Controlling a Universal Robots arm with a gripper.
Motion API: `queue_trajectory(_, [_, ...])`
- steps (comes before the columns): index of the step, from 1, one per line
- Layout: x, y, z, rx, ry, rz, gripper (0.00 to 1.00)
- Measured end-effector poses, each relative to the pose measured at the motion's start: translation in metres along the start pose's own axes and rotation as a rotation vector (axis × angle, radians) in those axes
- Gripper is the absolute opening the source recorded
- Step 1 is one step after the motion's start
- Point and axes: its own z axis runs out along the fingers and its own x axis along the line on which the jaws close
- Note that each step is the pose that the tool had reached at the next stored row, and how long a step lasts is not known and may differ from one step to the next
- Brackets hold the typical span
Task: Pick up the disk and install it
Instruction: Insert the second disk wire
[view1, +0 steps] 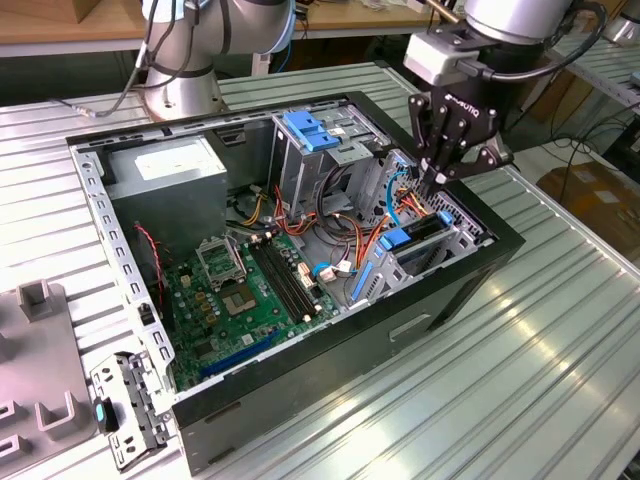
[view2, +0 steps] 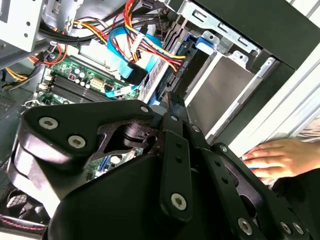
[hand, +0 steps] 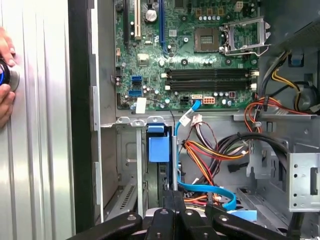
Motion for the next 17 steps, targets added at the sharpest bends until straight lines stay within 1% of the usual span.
queue_trajectory(1, [-0.001,0.0,-0.0028,0.0,0.0008,0.0,0.11])
queue_trajectory(2, [-0.002,0.0,-0.004,0.0,0.0011,0.0,0.11])
queue_trajectory(5, [-0.0099,0.0001,-0.0061,0.0,0.0079,0.0,0.11])
queue_trajectory(6, [-0.0146,0.0001,-0.0066,-0.0012,0.0116,0.0,0.11])
queue_trajectory(7, [-0.0196,0.0001,-0.007,-0.004,0.0147,-0.001,0.11])
queue_trajectory(8, [-0.0258,0.0001,-0.0076,-0.0065,0.0166,-0.001,0.11])
queue_trajectory(9, [-0.0301,-0.0001,-0.0082,-0.0083,0.0184,-0.001,0.11])
queue_trajectory(12, [-0.0391,-0.0018,-0.0088,-0.0108,0.0248,-0.001,0.11])
queue_trajectory(14, [-0.0437,-0.0046,-0.009,-0.0132,0.0294,-0.001,0.11])
queue_trajectory(17, [-0.0439,-0.0046,-0.008,-0.0132,0.0302,-0.002,0.11])
